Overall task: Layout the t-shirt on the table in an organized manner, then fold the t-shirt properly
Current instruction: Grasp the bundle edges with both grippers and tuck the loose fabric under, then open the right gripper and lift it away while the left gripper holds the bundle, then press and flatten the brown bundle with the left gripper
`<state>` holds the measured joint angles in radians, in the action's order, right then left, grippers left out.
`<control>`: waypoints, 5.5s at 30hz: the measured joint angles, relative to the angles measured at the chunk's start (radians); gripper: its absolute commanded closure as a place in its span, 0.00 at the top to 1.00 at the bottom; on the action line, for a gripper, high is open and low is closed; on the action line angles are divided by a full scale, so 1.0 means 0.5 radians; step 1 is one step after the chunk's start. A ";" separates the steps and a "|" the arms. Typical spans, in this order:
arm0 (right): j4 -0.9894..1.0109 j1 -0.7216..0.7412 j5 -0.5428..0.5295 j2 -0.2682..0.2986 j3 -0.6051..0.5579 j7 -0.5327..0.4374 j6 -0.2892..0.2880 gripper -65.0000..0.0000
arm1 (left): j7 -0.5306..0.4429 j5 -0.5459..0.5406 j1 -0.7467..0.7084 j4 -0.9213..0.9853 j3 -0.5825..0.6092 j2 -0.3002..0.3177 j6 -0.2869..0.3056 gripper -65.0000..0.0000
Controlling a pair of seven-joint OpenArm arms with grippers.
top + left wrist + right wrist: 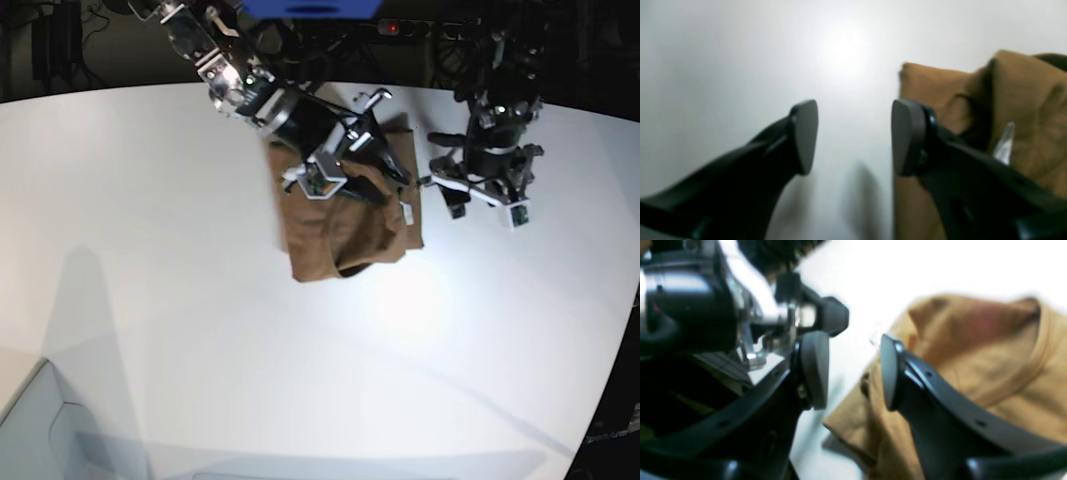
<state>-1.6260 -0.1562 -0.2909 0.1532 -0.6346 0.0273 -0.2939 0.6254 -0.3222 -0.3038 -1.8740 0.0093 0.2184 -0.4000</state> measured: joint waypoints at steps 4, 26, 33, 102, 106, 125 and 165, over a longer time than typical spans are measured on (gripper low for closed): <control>-0.072 -0.022 0.003 0.066 0.012 0.028 -0.003 0.40 | -0.011 -0.002 -0.069 -0.050 -0.140 0.000 0.000 0.53; -0.113 -0.180 -0.002 0.092 0.505 0.023 -0.011 0.40 | -0.026 -0.848 0.067 0.084 0.040 -0.134 0.020 0.75; -0.112 -0.192 -0.002 0.132 0.507 0.024 -0.011 0.40 | -0.031 -0.848 0.169 0.180 0.073 -0.133 0.017 0.75; -0.067 -0.138 -0.002 0.148 0.504 0.027 -0.011 0.40 | -0.076 -0.908 -0.086 0.253 -0.073 -0.048 0.057 0.70; -0.067 -0.135 -0.002 0.147 0.504 0.024 -0.011 0.40 | -0.044 -0.875 -0.137 0.077 -0.080 -0.033 0.015 0.81; -0.053 -0.094 -0.002 0.148 0.504 0.021 -0.011 0.40 | -0.121 -0.877 -0.201 0.196 -0.093 -0.084 0.024 0.82; 0.019 -0.507 -0.003 -0.002 1.773 0.012 -0.013 0.40 | -0.096 0.611 1.569 1.482 1.542 -0.069 1.959 0.00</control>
<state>-1.6165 -0.4099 -0.2924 0.1520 0.2520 0.0334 -0.3004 0.5774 -0.0166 0.4808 -1.1332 0.7803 0.1837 0.5797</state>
